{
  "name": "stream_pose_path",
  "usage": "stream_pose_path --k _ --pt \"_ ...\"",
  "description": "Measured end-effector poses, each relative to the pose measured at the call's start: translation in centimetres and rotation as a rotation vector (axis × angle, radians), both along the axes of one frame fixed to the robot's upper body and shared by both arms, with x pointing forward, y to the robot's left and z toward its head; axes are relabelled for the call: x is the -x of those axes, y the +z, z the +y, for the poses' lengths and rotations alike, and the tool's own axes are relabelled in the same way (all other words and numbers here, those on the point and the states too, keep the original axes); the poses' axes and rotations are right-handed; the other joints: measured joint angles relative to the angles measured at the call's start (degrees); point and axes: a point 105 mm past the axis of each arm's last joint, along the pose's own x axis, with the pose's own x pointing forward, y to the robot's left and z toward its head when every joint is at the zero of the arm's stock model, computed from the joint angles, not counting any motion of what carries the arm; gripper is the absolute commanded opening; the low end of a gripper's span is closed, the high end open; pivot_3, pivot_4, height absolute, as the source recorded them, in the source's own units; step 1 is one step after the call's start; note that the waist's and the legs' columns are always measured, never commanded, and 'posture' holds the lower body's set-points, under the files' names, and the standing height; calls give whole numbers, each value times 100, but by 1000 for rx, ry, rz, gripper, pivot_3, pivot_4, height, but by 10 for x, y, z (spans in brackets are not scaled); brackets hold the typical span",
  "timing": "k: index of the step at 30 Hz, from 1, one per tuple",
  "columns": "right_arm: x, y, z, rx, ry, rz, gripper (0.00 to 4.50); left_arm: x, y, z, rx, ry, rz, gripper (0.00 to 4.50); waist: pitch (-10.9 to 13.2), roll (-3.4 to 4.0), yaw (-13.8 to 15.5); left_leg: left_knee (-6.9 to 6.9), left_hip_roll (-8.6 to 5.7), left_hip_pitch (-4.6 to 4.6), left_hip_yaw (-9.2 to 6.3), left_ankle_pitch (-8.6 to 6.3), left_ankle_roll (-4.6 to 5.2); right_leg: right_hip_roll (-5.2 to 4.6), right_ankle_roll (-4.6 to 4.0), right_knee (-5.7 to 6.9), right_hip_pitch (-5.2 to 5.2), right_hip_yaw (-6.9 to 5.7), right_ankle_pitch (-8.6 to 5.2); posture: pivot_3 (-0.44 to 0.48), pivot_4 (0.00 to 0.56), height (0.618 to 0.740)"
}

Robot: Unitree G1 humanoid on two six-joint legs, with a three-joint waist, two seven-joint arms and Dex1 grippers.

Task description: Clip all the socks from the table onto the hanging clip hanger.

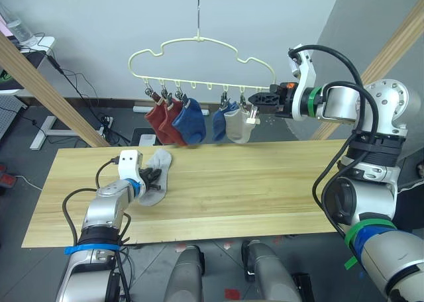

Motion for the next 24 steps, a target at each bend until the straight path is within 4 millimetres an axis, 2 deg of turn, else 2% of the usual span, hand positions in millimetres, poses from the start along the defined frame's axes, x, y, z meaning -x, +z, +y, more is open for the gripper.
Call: stream_pose_path --k 2,6,12,18,21,24 --pt "0 0 0 -1 -1 -1 0 1 1 -1 1 -9 -5 43 0 0 0 0 0 -1 0 0 0 0 0 0 0 0 0 0 289 740" --pt "-1 0 0 2 -1 -3 0 3 7 -7 4 -60 -33 0 0 0 2 0 2 -5 -2 0 0 0 0 -2 -2 0 0 2 284 740" --pt "-1 0 -1 10 6 -4 0 11 43 -23 4 -203 -136 0 0 -1 7 -2 6 -9 -4 0 0 0 0 -4 -4 3 0 12 280 740" --pt "6 0 -7 -26 71 43 0 71 95 -91 48 -783 -231 0 1 -1 26 -11 11 -19 -5 0 0 -4 -1 -16 -10 9 0 13 276 740" --pt "10 0 -8 -42 108 65 0 84 116 -112 102 -916 -280 0 2 -1 30 -4 -5 -20 -2 0 0 -1 22 -17 -9 3 -14 13 273 740" --pt "10 -1 -9 -71 124 91 0 85 135 -129 143 -992 -332 0 1 -2 25 3 -6 -22 -1 0 0 6 26 -20 -7 0 -16 10 272 740"
